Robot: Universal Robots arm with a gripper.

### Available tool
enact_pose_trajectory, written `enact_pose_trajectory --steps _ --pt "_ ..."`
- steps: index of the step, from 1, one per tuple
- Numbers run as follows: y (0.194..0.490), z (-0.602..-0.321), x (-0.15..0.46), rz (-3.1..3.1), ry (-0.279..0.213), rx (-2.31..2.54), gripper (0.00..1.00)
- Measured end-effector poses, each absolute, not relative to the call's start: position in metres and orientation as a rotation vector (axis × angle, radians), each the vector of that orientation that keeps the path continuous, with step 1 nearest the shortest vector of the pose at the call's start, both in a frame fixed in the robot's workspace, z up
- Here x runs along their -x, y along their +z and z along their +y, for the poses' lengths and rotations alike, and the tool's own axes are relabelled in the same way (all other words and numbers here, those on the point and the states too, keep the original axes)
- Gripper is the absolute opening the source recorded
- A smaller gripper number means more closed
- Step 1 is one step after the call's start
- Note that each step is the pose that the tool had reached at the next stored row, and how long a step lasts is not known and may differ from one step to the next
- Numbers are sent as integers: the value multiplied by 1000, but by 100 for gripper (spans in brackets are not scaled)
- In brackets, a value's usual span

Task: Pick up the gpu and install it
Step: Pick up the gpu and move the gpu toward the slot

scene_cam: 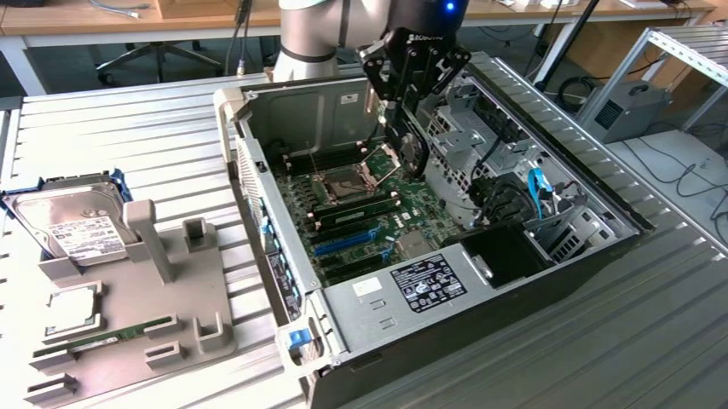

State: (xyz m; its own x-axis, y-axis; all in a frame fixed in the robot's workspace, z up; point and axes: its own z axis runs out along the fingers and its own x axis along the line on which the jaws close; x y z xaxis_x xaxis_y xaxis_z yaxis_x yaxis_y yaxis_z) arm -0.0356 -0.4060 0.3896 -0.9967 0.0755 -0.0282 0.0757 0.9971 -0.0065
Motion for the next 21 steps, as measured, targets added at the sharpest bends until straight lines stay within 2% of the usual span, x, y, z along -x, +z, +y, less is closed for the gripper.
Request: enact_pose_trajectory --steps 21 --pt "380 -406 35 3111 -12 -118 26"
